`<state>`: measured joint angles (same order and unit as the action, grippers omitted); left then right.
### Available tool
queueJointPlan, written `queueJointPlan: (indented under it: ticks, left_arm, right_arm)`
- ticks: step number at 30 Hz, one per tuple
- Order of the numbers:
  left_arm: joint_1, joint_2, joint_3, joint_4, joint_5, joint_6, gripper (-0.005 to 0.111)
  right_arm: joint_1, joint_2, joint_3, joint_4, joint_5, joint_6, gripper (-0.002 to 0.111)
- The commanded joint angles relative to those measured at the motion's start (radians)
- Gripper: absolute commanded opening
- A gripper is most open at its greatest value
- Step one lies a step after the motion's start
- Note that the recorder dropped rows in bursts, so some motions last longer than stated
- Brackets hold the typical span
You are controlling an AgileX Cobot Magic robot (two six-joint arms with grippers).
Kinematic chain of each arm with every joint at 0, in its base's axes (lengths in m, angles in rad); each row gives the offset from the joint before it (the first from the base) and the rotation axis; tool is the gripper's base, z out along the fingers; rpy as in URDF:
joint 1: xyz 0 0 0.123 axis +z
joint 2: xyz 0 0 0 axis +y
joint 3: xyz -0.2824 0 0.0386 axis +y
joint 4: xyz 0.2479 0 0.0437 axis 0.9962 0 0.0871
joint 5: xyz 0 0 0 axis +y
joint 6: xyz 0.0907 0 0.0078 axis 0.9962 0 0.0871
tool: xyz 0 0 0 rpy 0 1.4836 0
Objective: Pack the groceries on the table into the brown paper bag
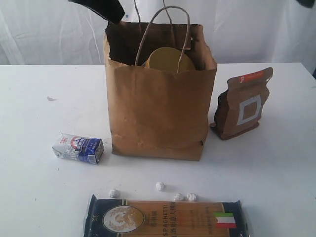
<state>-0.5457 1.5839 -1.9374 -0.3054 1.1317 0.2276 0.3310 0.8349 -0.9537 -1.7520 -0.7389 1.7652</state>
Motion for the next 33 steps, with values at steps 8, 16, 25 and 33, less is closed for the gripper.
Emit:
queueJointPlan:
  ticks: [8, 16, 25, 33]
  left_arm:
    - [0.002, -0.386, 0.322, 0.010, -0.106, -0.034, 0.000]
    - [0.002, -0.815, 0.879, 0.021, -0.380, -0.079, 0.000]
    - [0.002, -1.023, 1.158, 0.018, -0.518, -0.184, 0.000]
    - [0.002, -1.089, 1.210, -0.007, -0.537, -0.187, 0.000]
  right_arm:
    - [-0.005, -0.151, 0.208, 0.008, 0.017, -0.009, 0.000]
    - [-0.005, -0.250, 0.377, 0.008, 0.063, 0.025, 0.000]
    - [-0.005, -0.292, 0.571, 0.008, 0.368, 0.111, 0.000]
    - [-0.005, -0.292, 0.687, 0.008, 0.753, 0.216, 0.000]
